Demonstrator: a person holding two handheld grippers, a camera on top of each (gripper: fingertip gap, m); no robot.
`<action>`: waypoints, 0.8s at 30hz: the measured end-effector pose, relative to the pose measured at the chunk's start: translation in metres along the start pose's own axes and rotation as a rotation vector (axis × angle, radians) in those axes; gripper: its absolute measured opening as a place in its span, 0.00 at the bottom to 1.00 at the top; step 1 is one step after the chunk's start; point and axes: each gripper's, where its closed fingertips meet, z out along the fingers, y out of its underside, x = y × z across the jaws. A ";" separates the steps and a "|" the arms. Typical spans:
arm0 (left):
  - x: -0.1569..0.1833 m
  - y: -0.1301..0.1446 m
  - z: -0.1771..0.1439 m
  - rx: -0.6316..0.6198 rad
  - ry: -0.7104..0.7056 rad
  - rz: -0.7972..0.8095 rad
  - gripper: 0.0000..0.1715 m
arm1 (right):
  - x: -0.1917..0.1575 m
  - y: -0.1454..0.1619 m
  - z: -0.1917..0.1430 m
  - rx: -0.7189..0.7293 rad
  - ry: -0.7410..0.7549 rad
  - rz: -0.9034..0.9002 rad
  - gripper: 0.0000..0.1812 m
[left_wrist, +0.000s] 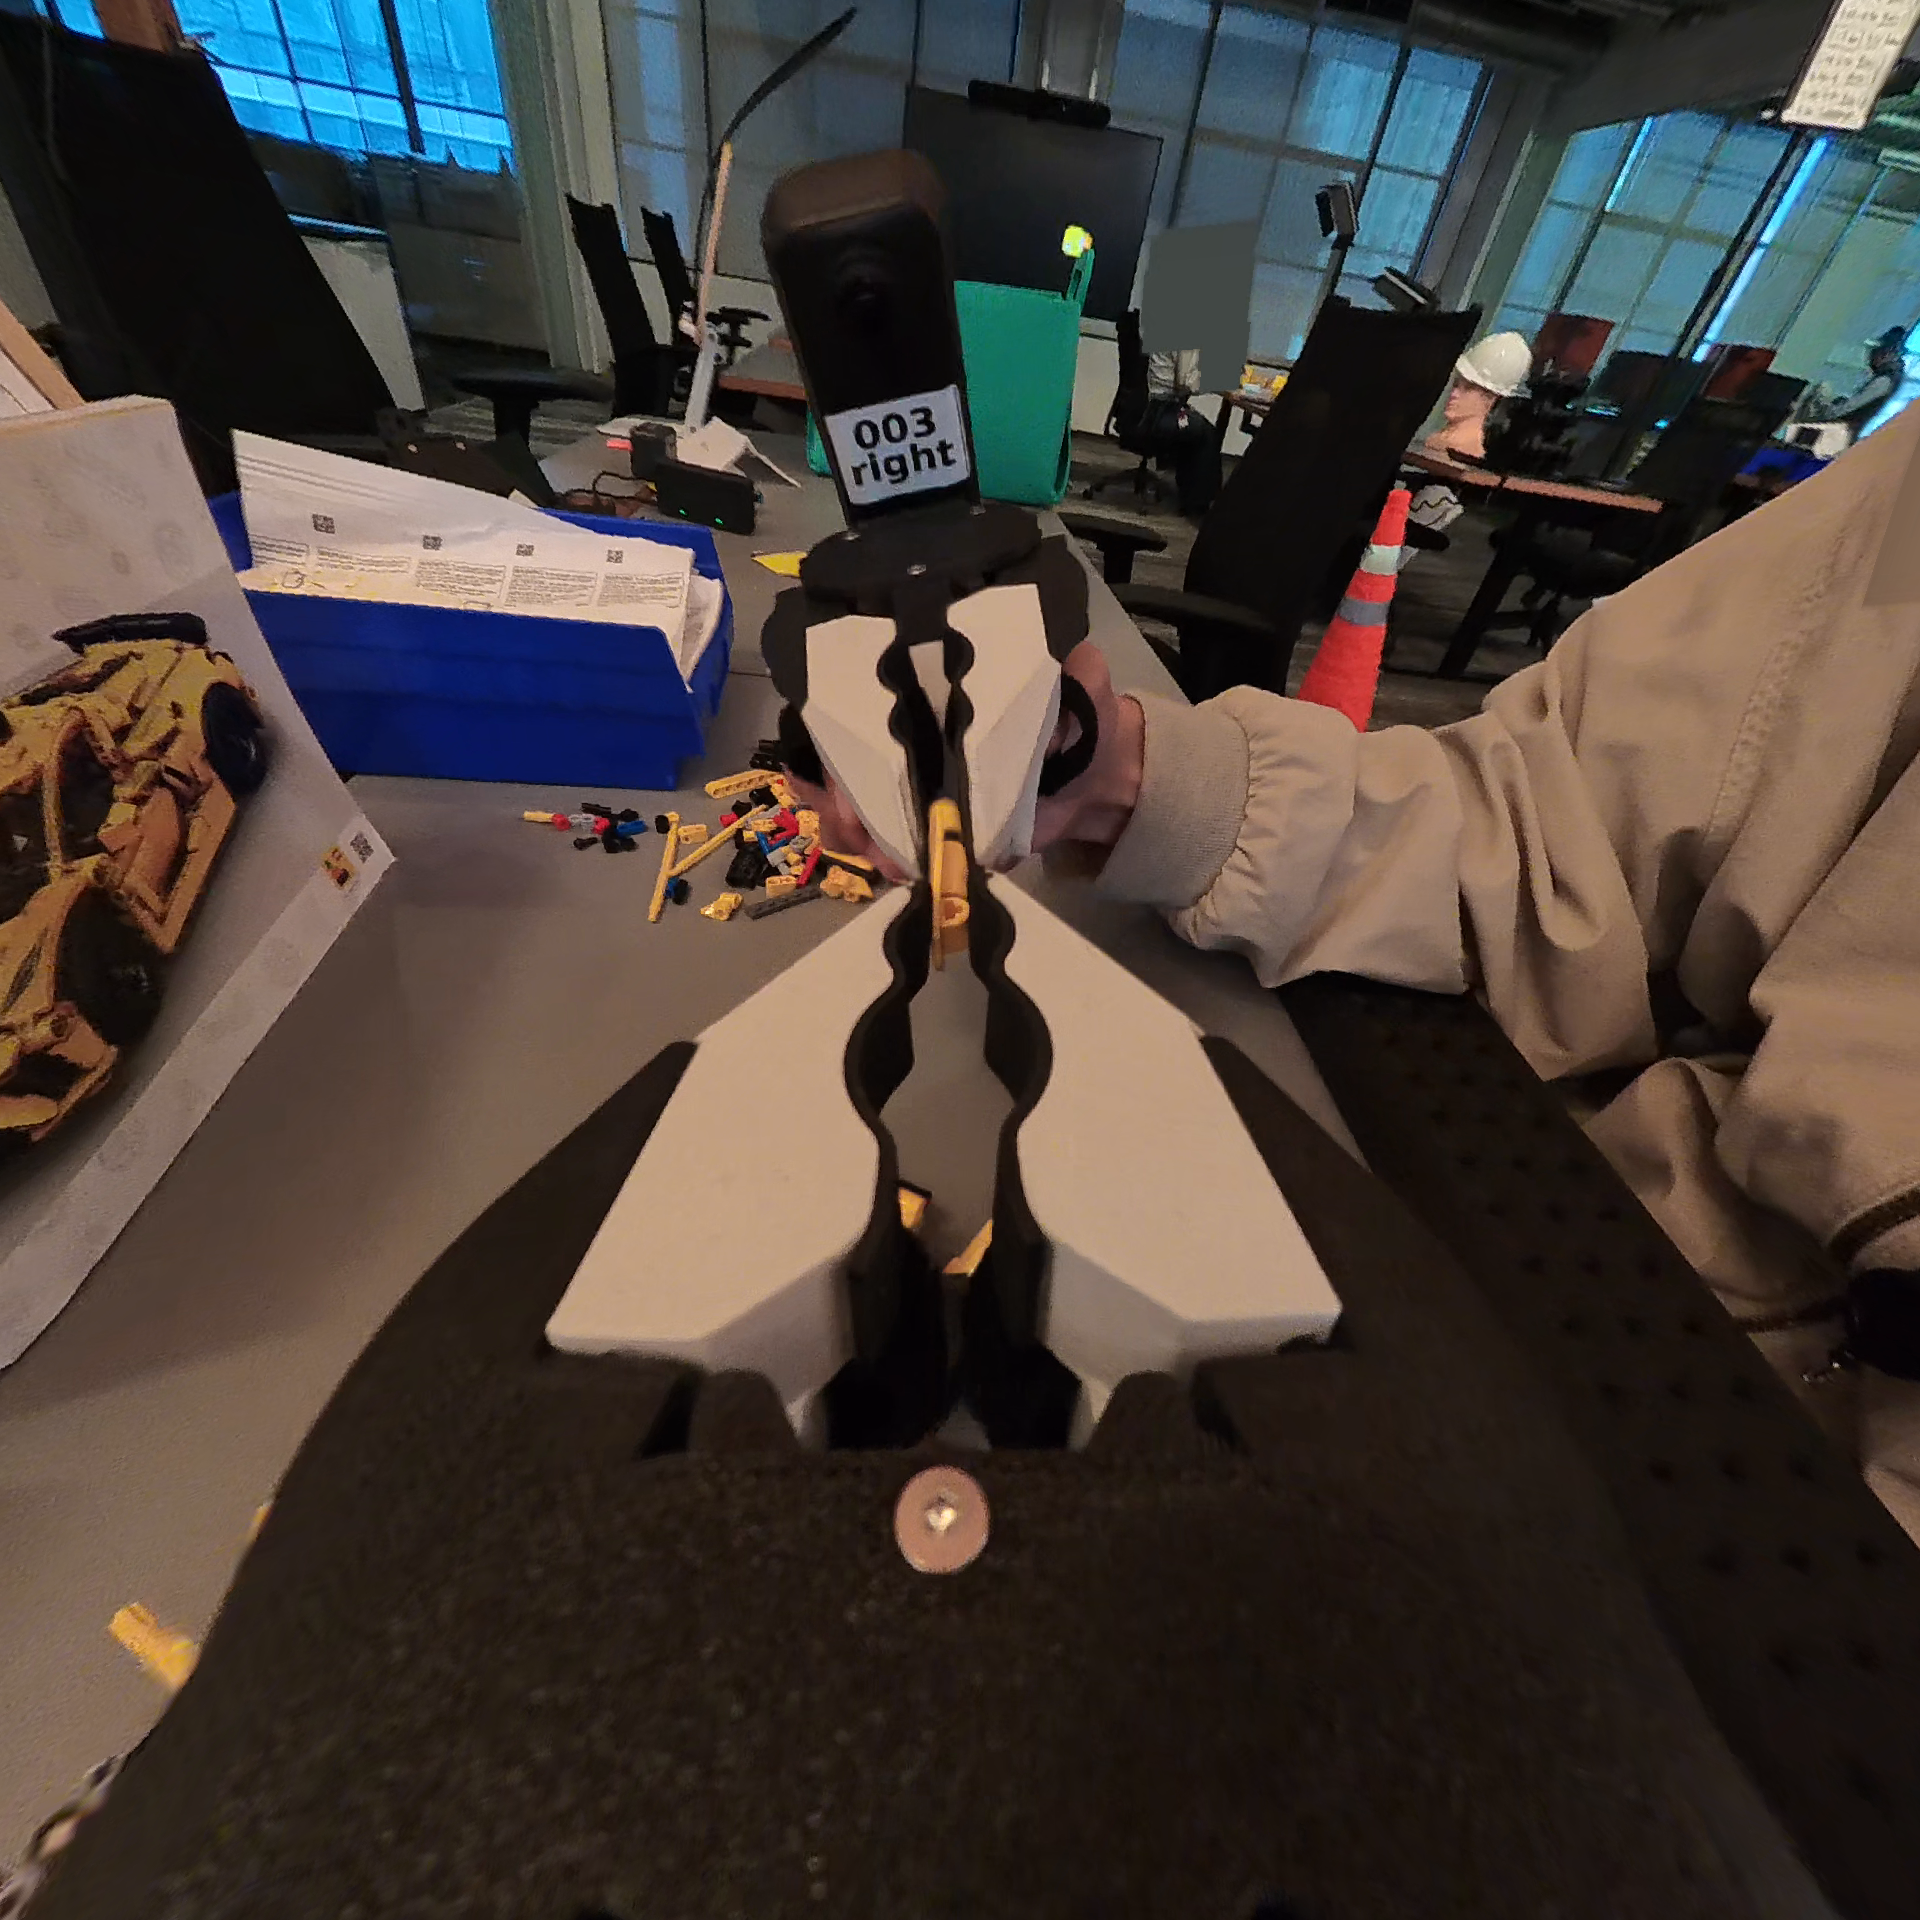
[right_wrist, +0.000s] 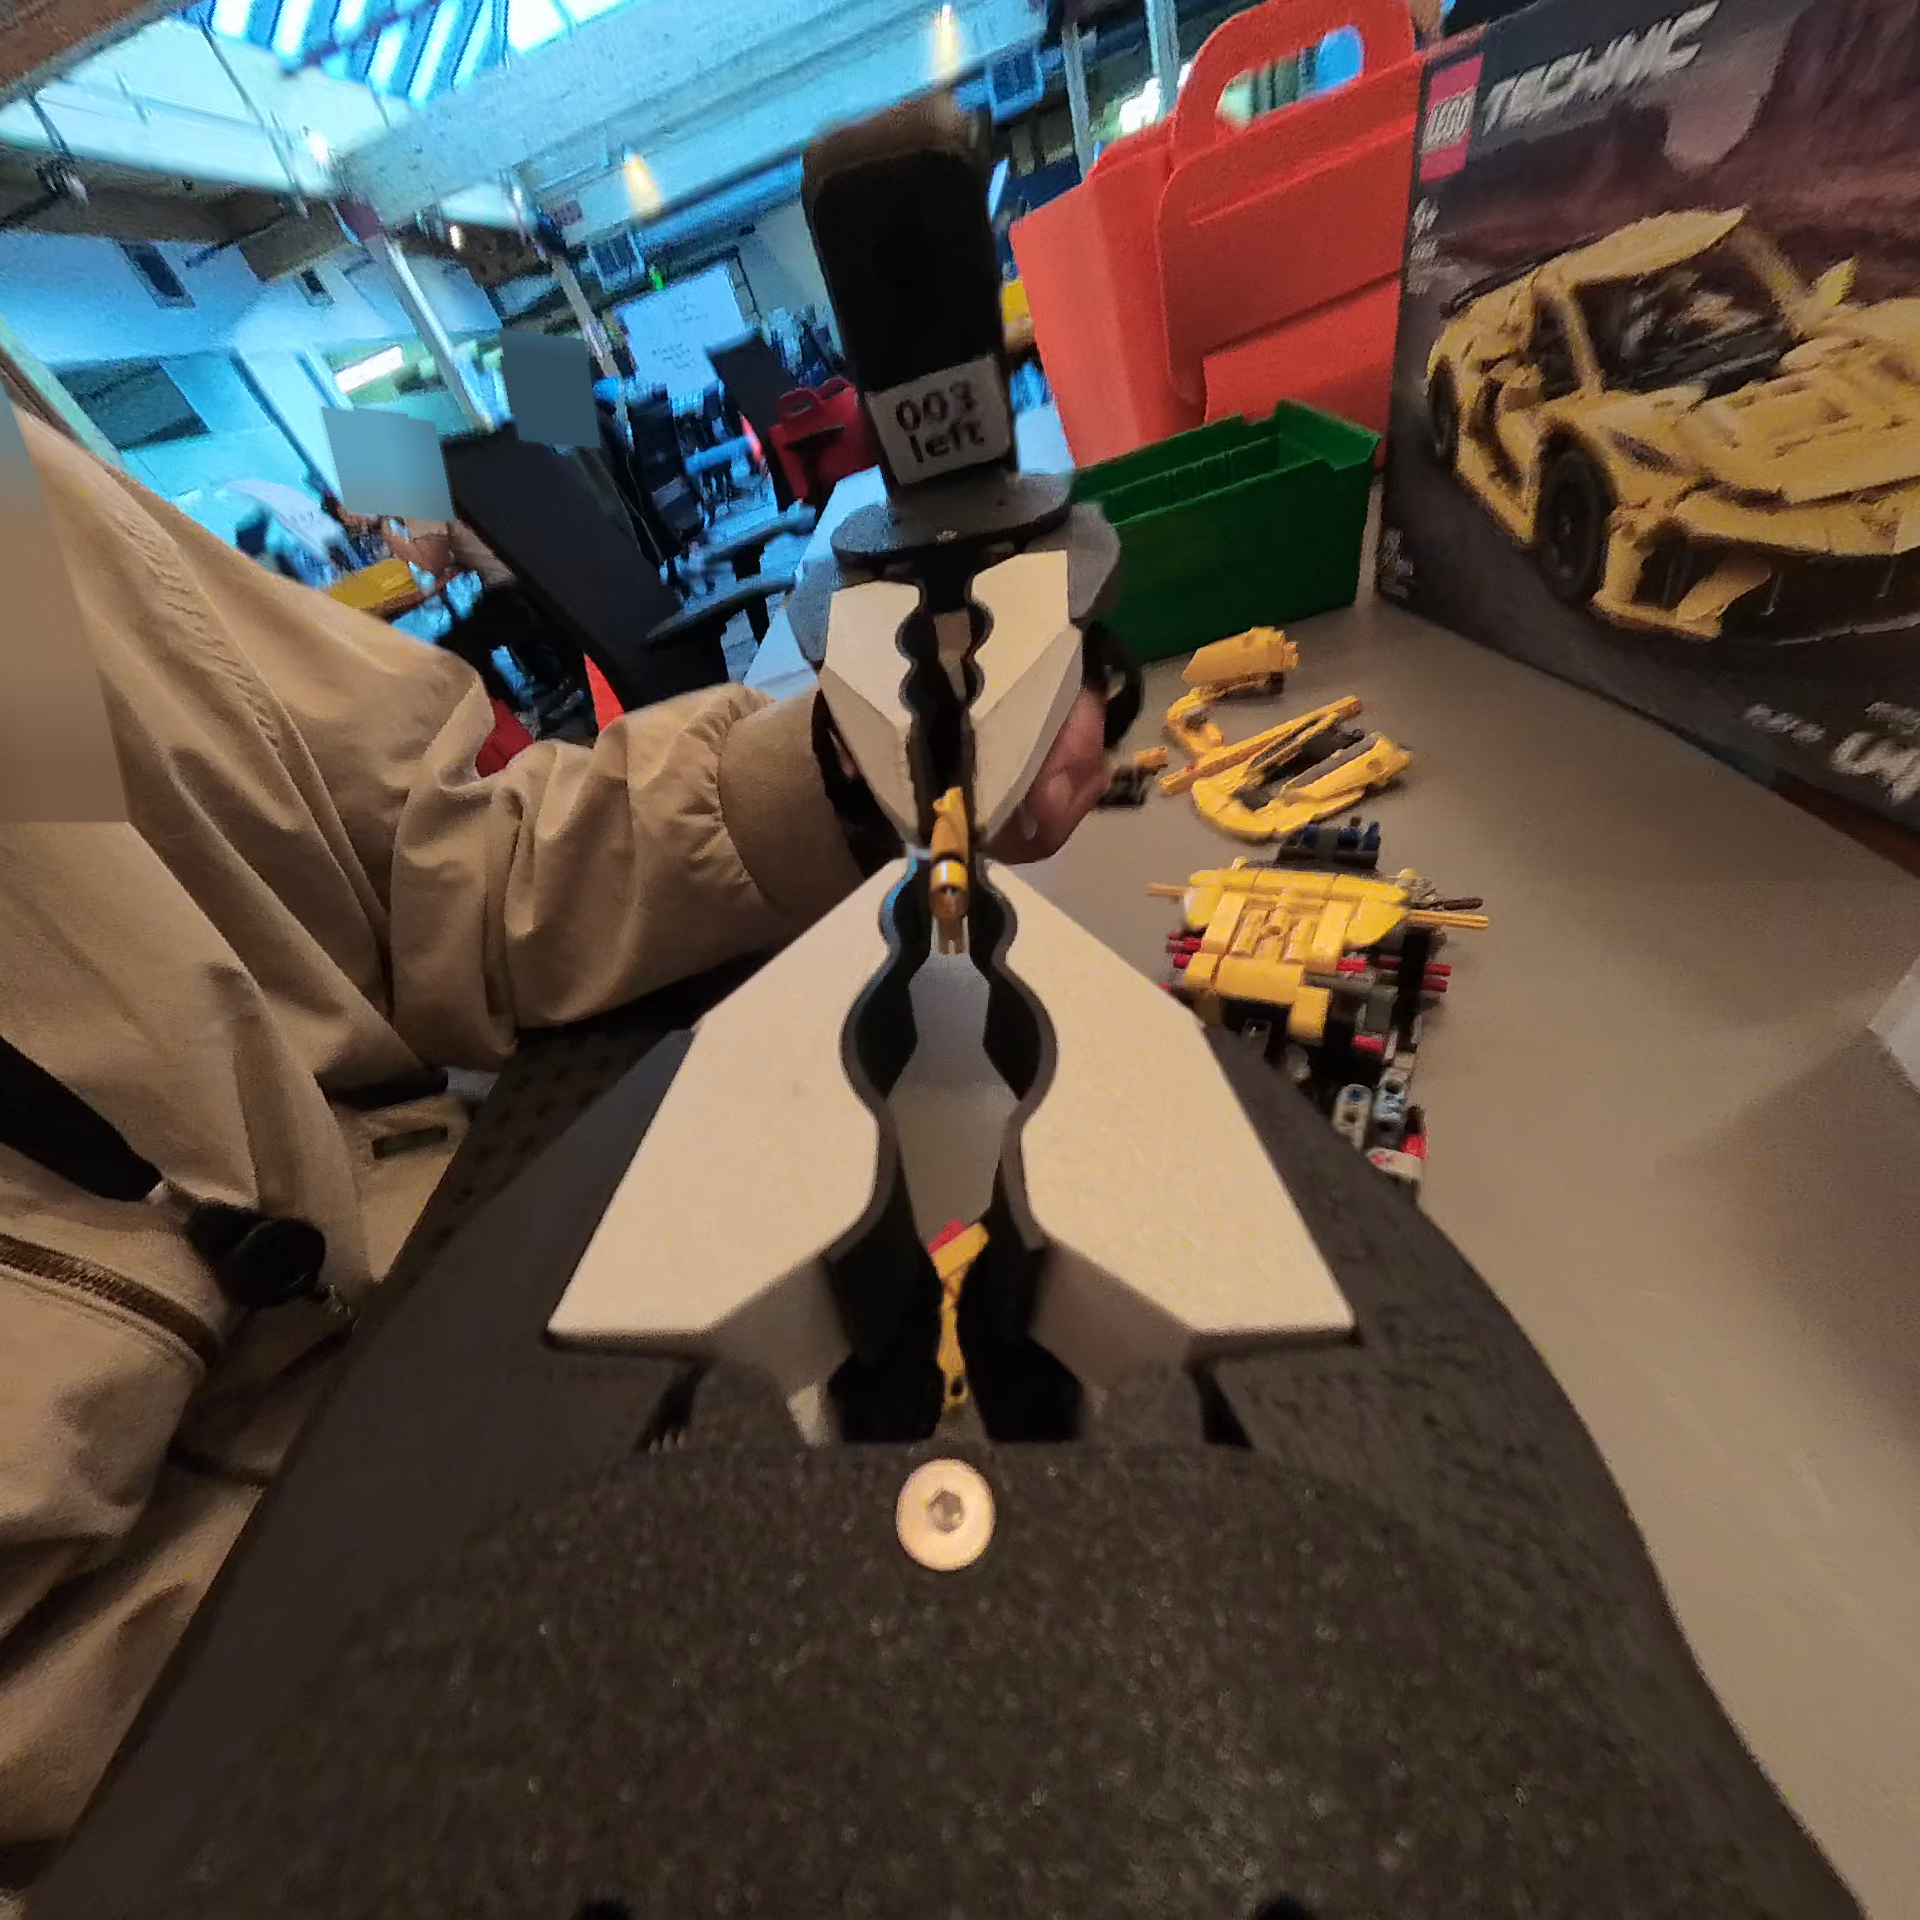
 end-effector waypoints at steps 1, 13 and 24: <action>-0.006 -0.008 -0.017 0.052 -0.025 -0.012 0.03 | 0.003 -0.023 -0.026 0.142 0.004 0.028 0.03; -0.018 -0.027 -0.021 0.230 -0.040 -0.126 0.03 | 0.021 -0.013 -0.043 0.166 -0.063 0.195 0.03; -0.009 -0.024 -0.008 0.255 0.040 -0.182 0.03 | 0.058 0.048 -0.091 -0.246 0.329 0.204 0.03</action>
